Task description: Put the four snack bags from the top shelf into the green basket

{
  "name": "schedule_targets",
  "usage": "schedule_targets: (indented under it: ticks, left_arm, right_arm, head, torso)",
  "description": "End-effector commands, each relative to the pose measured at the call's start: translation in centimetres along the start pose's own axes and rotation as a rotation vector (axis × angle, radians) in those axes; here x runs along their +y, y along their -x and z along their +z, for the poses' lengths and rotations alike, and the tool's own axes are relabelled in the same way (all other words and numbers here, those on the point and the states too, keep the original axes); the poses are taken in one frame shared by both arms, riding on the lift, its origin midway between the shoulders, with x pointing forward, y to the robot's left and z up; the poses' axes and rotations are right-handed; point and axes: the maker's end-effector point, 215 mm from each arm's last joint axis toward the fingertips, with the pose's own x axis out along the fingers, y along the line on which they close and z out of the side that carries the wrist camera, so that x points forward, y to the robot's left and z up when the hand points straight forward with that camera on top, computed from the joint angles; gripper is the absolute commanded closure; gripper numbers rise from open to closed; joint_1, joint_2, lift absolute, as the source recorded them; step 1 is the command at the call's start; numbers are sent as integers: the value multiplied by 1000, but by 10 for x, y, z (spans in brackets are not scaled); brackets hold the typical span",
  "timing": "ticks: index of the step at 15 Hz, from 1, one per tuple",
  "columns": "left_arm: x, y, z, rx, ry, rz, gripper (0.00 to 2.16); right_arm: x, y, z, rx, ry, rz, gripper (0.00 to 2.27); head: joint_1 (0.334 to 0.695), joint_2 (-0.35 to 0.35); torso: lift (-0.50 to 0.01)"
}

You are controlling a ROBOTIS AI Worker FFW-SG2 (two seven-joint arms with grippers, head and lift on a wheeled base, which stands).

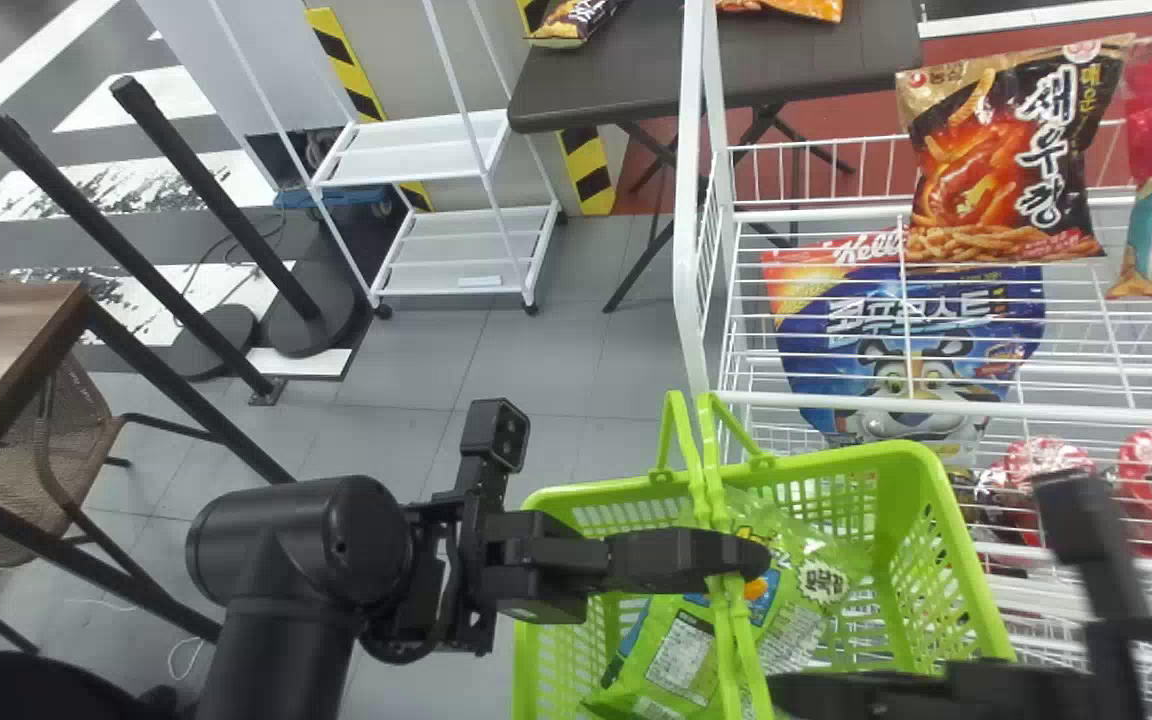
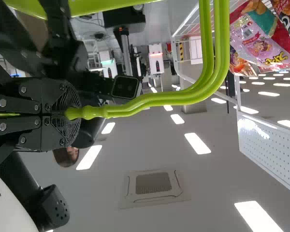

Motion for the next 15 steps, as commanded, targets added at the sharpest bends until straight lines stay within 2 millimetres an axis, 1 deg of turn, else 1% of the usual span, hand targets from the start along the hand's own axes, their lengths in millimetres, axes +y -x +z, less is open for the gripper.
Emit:
schedule_targets:
  ticks: [1,2,3,4,5,6,8,9,10,11,12,13,15]
  left_arm:
    - [-2,0,0,0,0,-12,2145]
    - [-2,0,0,0,0,-12,2145]
    - [-3,0,0,-2,-1,-12,2148]
    - [-2,0,0,-2,1,-12,2148]
    - [-2,0,0,-2,1,-12,2145]
    - [-2,0,-1,-2,2,-11,2148]
    - [-1,1,-1,-3,4,-11,2148]
    - [0,1,-3,-4,8,-11,2148]
    - [0,2,-3,-6,9,-10,2145]
    - [0,3,-3,-8,9,-10,2148]
    - [0,4,-4,-11,11,-10,2148]
    - [1,5,-4,-15,11,-9,2148]
    - [1,7,-4,-20,10,-8,2148]
  right_arm:
    - [-14,48,30,-124,-22,-26,60]
    - [-24,64,40,-166,-24,-53,63]
    - [-35,81,63,-244,-6,-82,63]
    - [-44,100,93,-334,27,-111,66]
    - [-55,116,122,-419,68,-156,66]
    - [-71,136,161,-533,127,-223,66]
    - [-93,164,224,-690,227,-333,66]
    - [-99,172,252,-747,267,-365,66]
    - [-105,174,275,-777,306,-405,66]
    - [-111,176,295,-809,344,-443,66]
    - [-113,176,319,-851,393,-467,66]
    - [-117,171,340,-871,425,-483,66]
    - [-125,150,369,-880,474,-509,66]
  head:
    - [695,273]
    - [695,242]
    - [695,210]
    - [695,138]
    - [695,106]
    - [695,69]
    - [695,2]
    - [695,-32]
    - [695,-79]
    - [695,-92]
    - [695,-99]
    - [695,-102]
    - [695,-99]
  torso:
    - [0]
    - [0]
    - [0]
    - [0]
    - [0]
    - [0]
    - [0]
    - [0]
    - [0]
    - [0]
    - [0]
    - [0]
    - [0]
